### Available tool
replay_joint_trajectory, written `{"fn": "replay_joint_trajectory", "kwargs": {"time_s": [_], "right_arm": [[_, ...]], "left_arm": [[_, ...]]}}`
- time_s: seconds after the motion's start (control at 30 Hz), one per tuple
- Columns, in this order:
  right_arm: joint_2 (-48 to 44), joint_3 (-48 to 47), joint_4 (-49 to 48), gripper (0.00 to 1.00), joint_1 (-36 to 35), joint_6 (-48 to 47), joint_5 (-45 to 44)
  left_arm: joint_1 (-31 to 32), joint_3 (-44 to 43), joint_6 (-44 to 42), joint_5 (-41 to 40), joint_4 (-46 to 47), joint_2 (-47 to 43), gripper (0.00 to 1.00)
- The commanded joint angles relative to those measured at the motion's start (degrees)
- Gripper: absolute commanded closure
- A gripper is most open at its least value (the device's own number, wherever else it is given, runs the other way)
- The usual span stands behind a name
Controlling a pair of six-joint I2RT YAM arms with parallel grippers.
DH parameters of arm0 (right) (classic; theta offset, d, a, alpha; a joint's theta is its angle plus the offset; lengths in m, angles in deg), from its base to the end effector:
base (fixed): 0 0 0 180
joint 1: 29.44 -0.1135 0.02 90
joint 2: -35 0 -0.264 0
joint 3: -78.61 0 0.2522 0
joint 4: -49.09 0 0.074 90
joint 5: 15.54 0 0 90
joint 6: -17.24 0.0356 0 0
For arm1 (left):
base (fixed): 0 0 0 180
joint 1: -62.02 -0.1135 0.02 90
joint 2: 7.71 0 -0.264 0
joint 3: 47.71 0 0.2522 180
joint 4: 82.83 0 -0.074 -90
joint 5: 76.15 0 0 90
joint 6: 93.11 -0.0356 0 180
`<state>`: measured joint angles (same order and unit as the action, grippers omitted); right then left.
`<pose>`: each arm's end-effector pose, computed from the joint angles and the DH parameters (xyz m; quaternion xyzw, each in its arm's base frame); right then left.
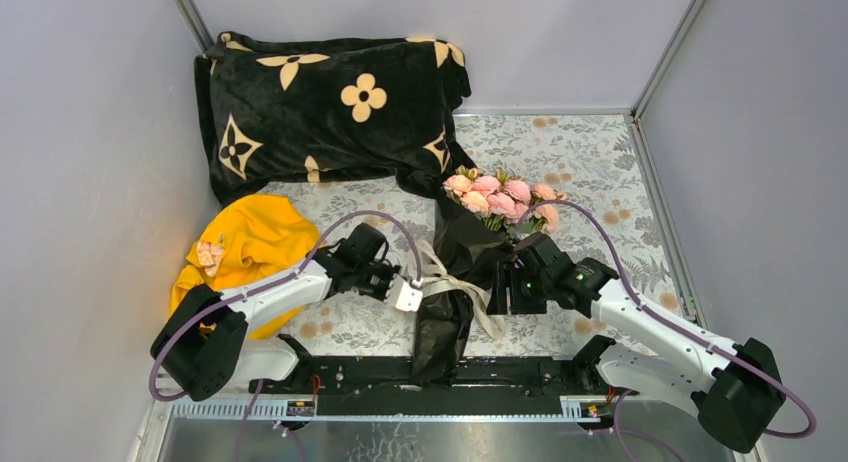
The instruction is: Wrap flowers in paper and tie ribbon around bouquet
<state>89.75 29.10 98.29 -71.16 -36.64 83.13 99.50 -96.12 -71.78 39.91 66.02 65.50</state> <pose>0.1325 0.1253 0.2172 -0.0694 0.9473 0.2473 0.1917 0.1746 -0.1536 0.1726 0.7844 0.5069 -0.1310 0.3327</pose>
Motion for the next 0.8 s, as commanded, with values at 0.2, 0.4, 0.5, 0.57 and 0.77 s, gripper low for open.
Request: {"fn": "replay_joint_trajectory", "kwargs": {"time_s": [0.2, 0.4, 0.5, 0.57, 0.77], "right_arm": [[1.9, 2.6, -8.5, 0.28, -0.5, -0.9, 5.2], [3.9, 3.7, -12.3, 0.28, -0.5, -0.5, 6.0], [4.8, 3.9, -14.5, 0.28, -0.5, -0.3, 6.8], [5.3, 3.6, -14.6, 0.28, -0.5, -0.5, 6.6], [5.9, 2.8, -15.4, 0.28, -0.5, -0.9, 5.4]], "left_arm": [[0.6, 6.1, -27.1, -9.0, -25.2, -3.6, 1.0], [2.2, 6.2, -26.8, -9.6, -25.6, -2.3, 1.0], [2.8, 5.7, -26.1, -7.9, -25.6, -1.8, 1.0], [3.9, 5.5, -25.5, -6.5, -25.6, -2.4, 1.0], [13.3, 1.9, -12.3, 1.3, -24.4, -3.4, 1.0]]}}
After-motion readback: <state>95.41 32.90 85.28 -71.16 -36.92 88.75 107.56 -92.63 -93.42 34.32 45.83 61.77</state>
